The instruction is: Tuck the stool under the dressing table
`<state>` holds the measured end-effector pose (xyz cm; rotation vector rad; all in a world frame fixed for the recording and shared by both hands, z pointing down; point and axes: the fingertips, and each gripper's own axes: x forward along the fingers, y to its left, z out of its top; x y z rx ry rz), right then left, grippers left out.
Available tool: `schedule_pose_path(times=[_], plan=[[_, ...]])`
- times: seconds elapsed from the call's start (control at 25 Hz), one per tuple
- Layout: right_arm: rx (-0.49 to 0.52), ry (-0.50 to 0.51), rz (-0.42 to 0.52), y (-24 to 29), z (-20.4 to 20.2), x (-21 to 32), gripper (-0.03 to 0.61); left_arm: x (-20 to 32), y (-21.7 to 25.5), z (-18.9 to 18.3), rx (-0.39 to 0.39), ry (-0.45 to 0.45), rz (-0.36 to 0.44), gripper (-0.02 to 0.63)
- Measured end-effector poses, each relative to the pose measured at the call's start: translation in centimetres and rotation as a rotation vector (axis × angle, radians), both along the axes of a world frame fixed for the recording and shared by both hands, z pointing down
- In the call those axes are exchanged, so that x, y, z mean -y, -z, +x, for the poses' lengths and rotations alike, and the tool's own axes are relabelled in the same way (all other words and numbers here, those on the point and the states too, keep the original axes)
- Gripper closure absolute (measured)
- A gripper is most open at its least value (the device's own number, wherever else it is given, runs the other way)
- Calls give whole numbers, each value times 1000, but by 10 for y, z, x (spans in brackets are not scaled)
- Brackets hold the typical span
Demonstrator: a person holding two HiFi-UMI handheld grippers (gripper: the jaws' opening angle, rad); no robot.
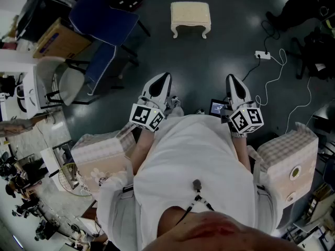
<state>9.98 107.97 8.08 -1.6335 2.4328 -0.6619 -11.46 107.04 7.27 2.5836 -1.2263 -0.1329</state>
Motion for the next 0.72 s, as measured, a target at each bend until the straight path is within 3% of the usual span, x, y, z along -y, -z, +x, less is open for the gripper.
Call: schedule_pose_path(times=[0.32, 0.72], plan=[[5, 32, -22, -11, 37, -32, 572, -33, 0, 42, 29, 20, 2, 607], [-94, 85, 17, -14, 49, -64, 572, -71, -10, 49, 30, 67, -8, 607]])
